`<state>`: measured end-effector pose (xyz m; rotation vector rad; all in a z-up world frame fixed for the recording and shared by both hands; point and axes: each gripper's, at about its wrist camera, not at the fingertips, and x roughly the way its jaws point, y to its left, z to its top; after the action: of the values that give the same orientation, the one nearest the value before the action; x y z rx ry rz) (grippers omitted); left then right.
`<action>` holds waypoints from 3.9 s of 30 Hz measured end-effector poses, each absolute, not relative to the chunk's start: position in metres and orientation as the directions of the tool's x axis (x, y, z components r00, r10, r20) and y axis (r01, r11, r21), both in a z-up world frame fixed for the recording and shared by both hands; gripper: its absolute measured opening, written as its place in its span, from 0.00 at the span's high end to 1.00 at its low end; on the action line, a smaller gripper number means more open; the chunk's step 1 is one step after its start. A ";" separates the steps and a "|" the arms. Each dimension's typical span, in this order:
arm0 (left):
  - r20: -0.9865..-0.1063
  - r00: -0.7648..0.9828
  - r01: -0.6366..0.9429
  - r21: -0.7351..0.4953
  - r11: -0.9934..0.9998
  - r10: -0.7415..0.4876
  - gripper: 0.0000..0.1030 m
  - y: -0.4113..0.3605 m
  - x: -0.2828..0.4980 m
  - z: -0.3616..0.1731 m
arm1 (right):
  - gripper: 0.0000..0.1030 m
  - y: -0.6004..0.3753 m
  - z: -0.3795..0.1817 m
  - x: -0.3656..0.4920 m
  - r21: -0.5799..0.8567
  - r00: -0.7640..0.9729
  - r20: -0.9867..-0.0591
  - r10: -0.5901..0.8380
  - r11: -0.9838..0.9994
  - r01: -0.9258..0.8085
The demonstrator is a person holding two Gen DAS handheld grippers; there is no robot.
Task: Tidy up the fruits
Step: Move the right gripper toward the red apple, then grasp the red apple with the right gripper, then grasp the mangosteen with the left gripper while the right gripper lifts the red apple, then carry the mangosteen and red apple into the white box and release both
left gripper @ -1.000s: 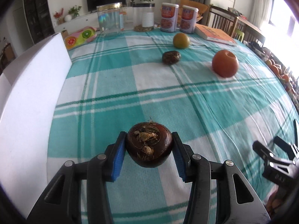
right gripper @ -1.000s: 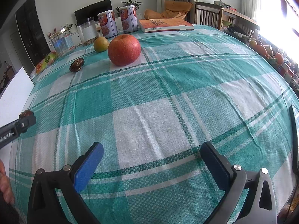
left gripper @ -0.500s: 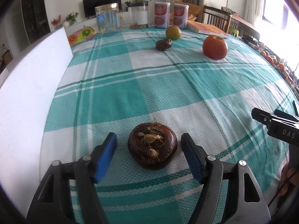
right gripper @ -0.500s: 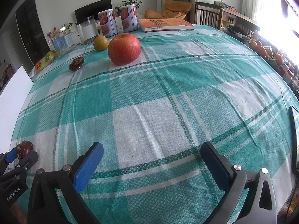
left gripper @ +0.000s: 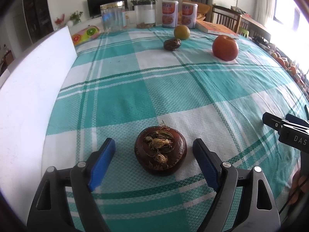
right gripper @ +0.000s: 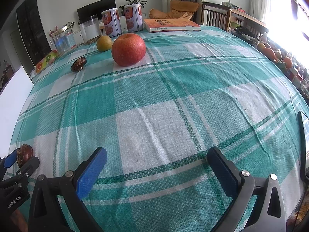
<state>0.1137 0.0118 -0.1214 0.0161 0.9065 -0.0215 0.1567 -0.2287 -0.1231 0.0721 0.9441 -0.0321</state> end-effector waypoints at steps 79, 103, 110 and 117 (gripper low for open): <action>-0.786 0.594 0.091 -0.145 0.985 -0.171 0.16 0.036 0.101 -0.108 | 0.10 -0.229 -0.104 0.132 0.305 0.634 -0.717 0.291 0.948 -0.090; -0.760 0.540 0.151 -0.334 0.930 -0.361 0.52 0.047 0.045 -0.056 | 0.34 -0.262 -0.118 0.132 0.655 0.592 -0.569 0.570 0.750 -0.093; -0.690 0.585 0.096 -0.464 0.880 -0.427 0.52 0.107 0.000 -0.007 | 0.34 -0.256 -0.115 0.117 0.777 0.548 -0.484 0.683 0.623 -0.091; -0.613 0.757 -0.065 -0.418 0.906 -0.228 0.52 0.211 -0.033 0.046 | 0.34 -0.165 -0.073 0.107 0.806 0.399 -0.430 0.810 0.544 -0.234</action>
<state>-0.0335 0.2112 0.0459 -0.4369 0.7127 -0.0922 0.1068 -0.1651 -0.0726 0.7278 0.9328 0.7393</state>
